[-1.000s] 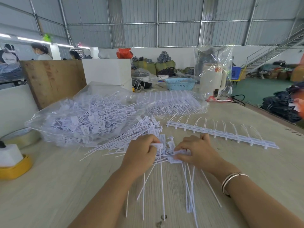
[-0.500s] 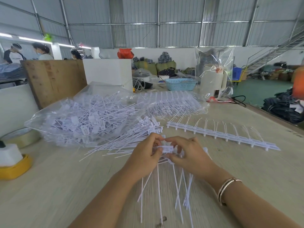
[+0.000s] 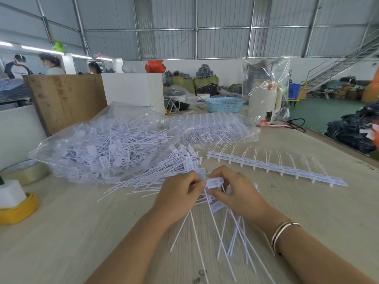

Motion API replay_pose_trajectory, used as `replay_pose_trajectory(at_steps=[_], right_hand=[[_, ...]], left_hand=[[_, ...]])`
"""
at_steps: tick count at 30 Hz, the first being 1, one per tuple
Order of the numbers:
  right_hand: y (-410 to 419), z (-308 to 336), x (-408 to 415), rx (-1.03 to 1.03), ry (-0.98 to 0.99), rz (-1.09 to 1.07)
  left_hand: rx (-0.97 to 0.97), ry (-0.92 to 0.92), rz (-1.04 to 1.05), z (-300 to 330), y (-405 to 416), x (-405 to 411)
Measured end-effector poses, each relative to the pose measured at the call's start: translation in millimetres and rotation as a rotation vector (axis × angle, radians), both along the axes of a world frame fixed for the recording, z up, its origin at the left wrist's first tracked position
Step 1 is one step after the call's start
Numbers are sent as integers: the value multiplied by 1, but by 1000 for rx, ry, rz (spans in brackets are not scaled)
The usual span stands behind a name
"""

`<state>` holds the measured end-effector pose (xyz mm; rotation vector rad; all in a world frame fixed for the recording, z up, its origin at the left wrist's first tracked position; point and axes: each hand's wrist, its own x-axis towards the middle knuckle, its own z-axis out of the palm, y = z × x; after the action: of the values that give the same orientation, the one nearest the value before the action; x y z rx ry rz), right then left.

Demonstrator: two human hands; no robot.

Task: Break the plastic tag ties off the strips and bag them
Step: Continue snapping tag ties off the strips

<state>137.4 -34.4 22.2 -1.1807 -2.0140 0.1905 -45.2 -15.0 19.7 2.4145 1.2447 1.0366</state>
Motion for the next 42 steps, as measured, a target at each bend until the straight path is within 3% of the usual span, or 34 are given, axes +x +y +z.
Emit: replay_pose_trajectory(at_steps=[9,20,32,36,39,42], right_hand=[[0,3,3,71,-207,-88],[0,5,4,51,-232,-10],[1,-1,3,-10,-92,16],[4,-1,0,-38,72,22],[9,1,15,-139,259,-109],[12,1,37,-104,111,-233]], left_hand=[[81,11,-73,0,3,-2],[113,-17,-115,0,4,0],[174,-1,-124,-1,6,0],[229,-30,-86,3,4,1],[190,-133,-57,5,4,-3],[128,-151,-34,5,4,-5]])
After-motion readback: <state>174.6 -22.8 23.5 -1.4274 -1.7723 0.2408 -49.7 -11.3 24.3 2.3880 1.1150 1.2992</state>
